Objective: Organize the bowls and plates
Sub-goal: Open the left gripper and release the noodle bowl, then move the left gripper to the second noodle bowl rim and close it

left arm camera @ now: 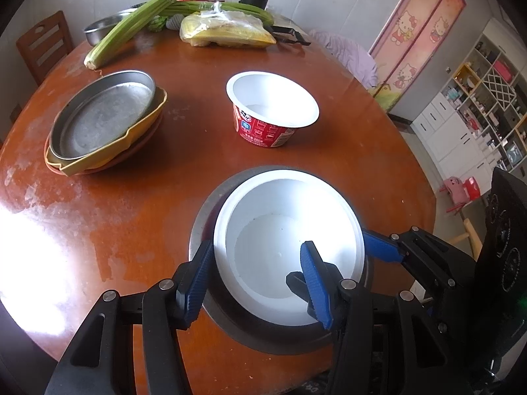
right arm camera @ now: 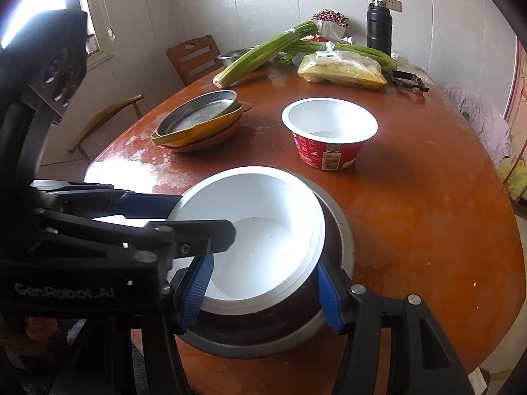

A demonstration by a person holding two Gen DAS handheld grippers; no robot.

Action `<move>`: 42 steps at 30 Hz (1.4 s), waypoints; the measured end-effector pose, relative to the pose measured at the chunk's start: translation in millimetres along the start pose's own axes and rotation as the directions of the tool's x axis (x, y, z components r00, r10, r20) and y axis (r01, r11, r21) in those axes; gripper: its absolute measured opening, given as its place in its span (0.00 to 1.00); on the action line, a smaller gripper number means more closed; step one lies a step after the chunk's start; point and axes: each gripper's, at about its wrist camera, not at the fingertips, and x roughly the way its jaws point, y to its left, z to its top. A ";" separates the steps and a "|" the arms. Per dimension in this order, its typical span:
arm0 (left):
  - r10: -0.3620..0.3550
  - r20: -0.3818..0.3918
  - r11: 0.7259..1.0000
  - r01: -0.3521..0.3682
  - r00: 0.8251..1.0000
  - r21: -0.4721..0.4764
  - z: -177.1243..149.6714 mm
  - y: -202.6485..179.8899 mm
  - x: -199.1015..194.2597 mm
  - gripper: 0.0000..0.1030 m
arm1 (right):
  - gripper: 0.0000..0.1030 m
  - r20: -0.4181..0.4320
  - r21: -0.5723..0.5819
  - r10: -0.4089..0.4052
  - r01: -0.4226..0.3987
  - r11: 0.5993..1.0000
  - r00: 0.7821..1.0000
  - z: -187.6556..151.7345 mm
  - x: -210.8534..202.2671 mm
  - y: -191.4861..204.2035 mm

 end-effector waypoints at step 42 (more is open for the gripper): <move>0.040 0.089 0.999 -0.039 0.995 -0.008 18.3 8.2 -27.2 0.54 | 0.58 0.099 0.052 -0.037 0.032 0.998 0.994 7.6 -32.2 -19.7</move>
